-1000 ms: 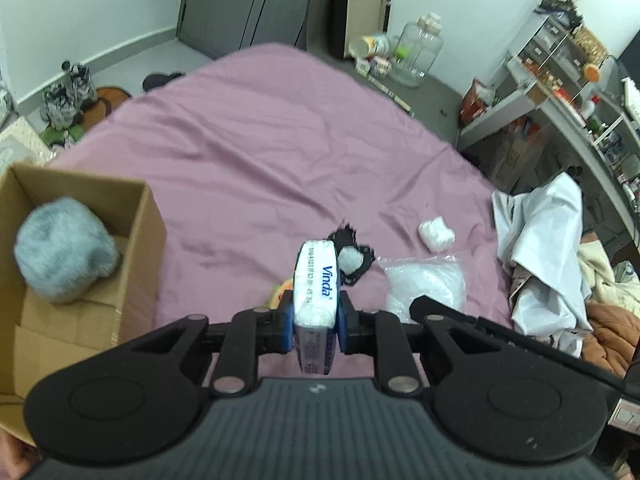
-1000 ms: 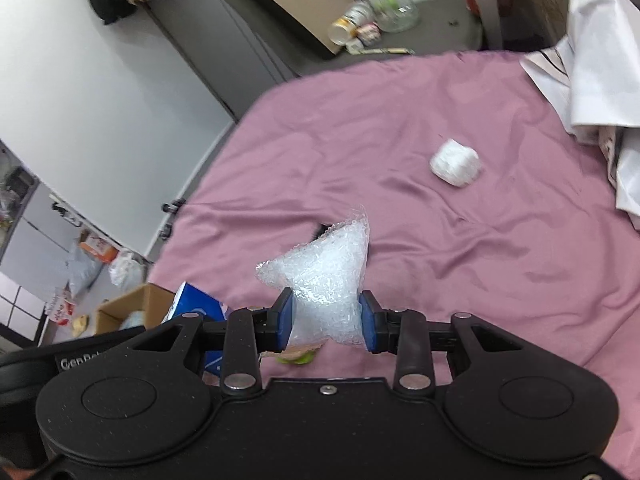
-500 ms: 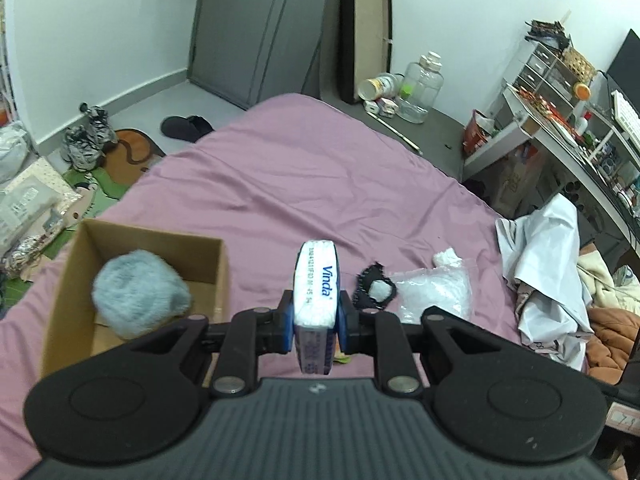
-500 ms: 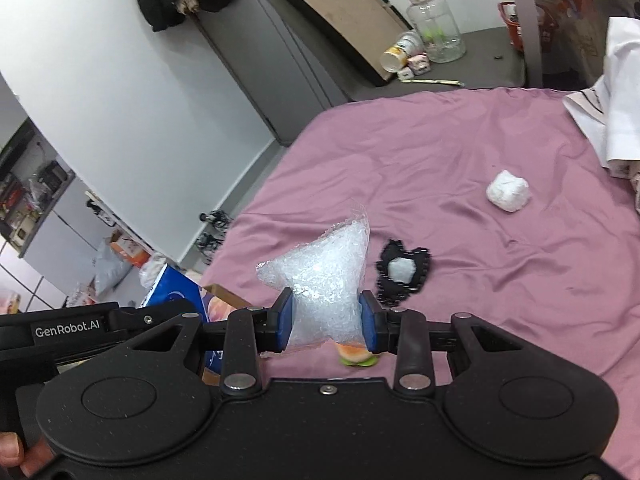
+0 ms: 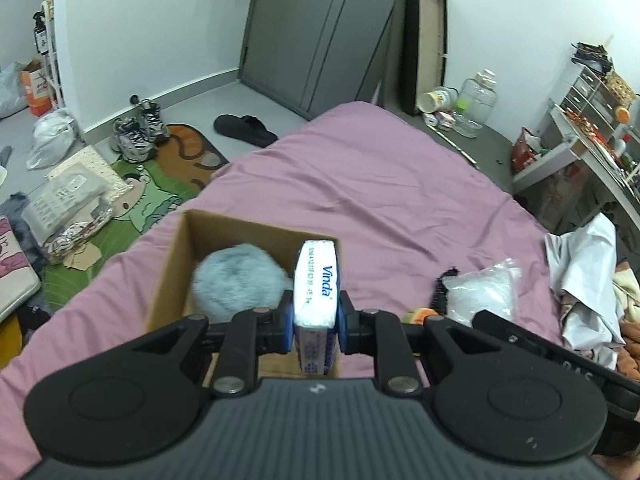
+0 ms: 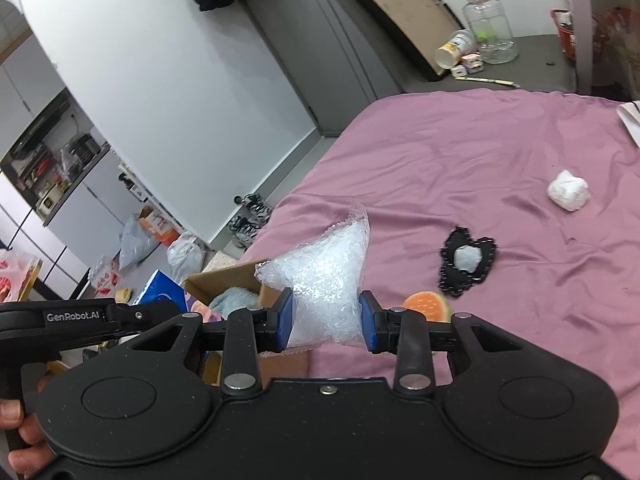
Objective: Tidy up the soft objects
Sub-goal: 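Carry the tissue pack and foam bag with both grippers over the box, then open the left gripper dropping the tissue pack while the right gripper releases the foam bag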
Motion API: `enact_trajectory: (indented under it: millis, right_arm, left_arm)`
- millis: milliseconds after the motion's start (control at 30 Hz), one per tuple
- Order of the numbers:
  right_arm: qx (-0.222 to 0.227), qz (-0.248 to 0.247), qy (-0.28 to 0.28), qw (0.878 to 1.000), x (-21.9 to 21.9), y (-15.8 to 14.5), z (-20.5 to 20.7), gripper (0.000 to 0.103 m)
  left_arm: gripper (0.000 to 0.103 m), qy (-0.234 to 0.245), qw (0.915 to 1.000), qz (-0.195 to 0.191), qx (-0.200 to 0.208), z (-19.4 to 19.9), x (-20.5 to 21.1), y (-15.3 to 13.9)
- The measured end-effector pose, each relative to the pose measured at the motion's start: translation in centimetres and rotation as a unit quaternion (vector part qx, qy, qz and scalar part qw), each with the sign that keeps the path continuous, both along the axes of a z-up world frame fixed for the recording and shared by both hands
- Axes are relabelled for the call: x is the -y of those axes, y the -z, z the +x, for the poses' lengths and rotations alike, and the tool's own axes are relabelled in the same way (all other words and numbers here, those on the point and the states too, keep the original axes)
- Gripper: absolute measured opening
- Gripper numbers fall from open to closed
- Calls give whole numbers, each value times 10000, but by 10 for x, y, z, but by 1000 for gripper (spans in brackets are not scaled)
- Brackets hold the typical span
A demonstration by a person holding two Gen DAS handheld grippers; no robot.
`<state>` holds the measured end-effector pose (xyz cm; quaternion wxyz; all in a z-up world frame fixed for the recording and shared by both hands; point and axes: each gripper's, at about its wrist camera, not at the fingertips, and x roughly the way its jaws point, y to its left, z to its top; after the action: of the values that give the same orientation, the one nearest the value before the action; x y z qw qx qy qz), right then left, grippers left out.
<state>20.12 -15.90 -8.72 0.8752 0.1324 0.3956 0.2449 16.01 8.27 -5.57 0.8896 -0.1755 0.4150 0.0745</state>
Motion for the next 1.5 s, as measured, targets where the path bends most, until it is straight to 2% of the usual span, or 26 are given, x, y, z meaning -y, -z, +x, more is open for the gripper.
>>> enact_trajectory:
  millis: [400, 600, 767, 933, 1000, 1100, 1133, 1200, 1300, 1433, 1500]
  right_arm:
    - [35, -107, -353, 9993, -45, 2, -11, 34]
    - [99, -193, -506, 9985, -65, 3, -17, 34]
    - [93, -299, -662, 9973, -84, 5, -20, 34]
    - [147, -270, -801, 9963, -99, 7, -25, 37]
    - [245, -246, -871, 9956, -102, 7, -27, 40]
    - [266, -262, -820, 9959, -99, 4, -28, 52]
    - [271, -237, -771, 9964, -98, 3, -27, 56]
    - [278, -226, -673, 9971, -93, -1, -26, 59]
    - [227, -192, -605, 9977, -87, -7, -24, 63]
    - [265, -183, -521, 9981, -76, -18, -25, 79]
    - [268, -165, -549, 9980, -70, -24, -24, 83]
  left_arm:
    - [20, -227, 9991, 23, -368, -4, -43, 32]
    - [20, -250, 9980, 315, -485, -3, -54, 45]
    - [20, -284, 9979, 187, -550, -3, -65, 50]
    - [26, -204, 9981, 104, -565, -4, -67, 50]
    - [31, -189, 9981, 118, -576, -4, -66, 49]
    - [52, -225, 9981, 203, -539, -8, -62, 45]
    - [55, -246, 9981, 230, -510, -10, -60, 43]
    - [72, -273, 9982, 275, -466, -13, -57, 39]
    - [82, -231, 9984, 363, -370, -14, -50, 31]
    - [87, -145, 9984, 406, -371, -12, -38, 19]
    - [91, -60, 9986, 381, -374, -11, -32, 14]
